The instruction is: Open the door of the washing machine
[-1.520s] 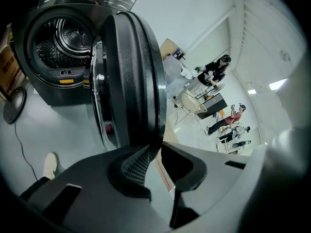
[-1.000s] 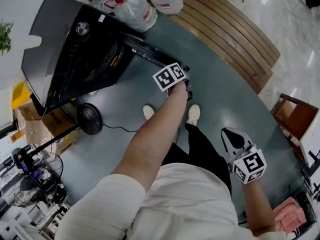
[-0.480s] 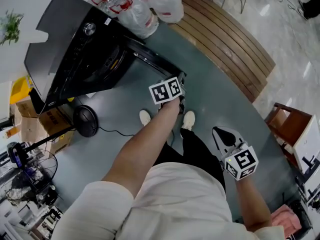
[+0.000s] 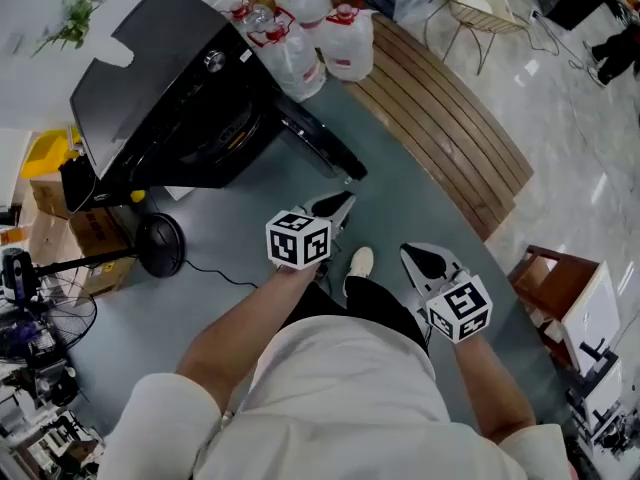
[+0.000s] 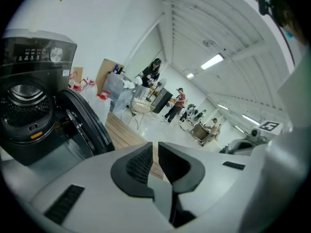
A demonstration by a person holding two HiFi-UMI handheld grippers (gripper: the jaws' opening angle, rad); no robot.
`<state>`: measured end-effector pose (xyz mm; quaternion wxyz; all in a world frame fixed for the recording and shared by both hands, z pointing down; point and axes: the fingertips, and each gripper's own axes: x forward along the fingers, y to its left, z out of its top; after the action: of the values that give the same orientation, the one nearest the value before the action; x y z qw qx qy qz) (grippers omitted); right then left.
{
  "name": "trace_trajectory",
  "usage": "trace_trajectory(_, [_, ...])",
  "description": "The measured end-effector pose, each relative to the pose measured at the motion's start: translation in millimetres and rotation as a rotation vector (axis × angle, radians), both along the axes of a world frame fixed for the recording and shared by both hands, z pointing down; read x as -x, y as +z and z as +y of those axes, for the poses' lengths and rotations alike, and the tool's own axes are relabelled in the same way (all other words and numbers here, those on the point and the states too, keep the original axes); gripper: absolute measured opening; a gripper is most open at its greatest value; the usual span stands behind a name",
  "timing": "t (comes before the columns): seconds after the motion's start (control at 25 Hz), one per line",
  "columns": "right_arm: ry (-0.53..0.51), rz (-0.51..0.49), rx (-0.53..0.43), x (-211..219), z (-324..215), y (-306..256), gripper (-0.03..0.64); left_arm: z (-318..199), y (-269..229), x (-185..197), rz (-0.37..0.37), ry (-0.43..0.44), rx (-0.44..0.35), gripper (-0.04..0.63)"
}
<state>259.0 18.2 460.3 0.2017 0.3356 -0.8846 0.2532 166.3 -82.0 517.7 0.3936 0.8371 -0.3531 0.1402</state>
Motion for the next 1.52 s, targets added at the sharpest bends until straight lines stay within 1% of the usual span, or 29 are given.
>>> trace_trajectory(0.16, [-0.062, -0.018, -0.045, 22.1, 1.6, -24.8, 0.009, 42.1, -56.6, 23.9, 0.013, 0.037, -0.089, 0.041])
trace_trajectory(0.28, [-0.12, -0.032, -0.08, 41.4, 3.4, -42.2, 0.009, 69.3, -92.5, 43.9, 0.004, 0.055, -0.159, 0.038])
trace_trajectory(0.4, [-0.179, -0.034, -0.1, 58.6, 4.1, -53.9, 0.009, 90.1, -117.0, 60.9, -0.005, 0.056, -0.202, 0.036])
trace_trajectory(0.52, [-0.222, -0.038, -0.11, 76.2, 5.7, -62.2, 0.009, 107.6, -131.3, 77.7, -0.019, 0.047, -0.232, 0.035])
trace_trajectory(0.68, [-0.285, -0.034, -0.118, 99.4, 9.9, -69.7, 0.009, 124.8, -140.3, 97.1, -0.003, 0.016, -0.237, 0.035])
trace_trajectory(0.96, [-0.375, -0.032, -0.118, 132.1, 22.2, -75.6, 0.009, 142.0, -147.5, 123.2, -0.007, -0.037, -0.24, 0.034])
trace_trajectory(1.12, [-0.394, -0.031, -0.116, 137.6, 24.2, -77.6, 0.009, 146.4, -150.6, 129.1, -0.016, -0.042, -0.252, 0.034])
trace_trajectory(1.52, [-0.418, -0.026, -0.107, 144.0, 23.2, -74.3, 0.008, 148.5, -143.4, 133.6, -0.015, -0.064, -0.233, 0.034])
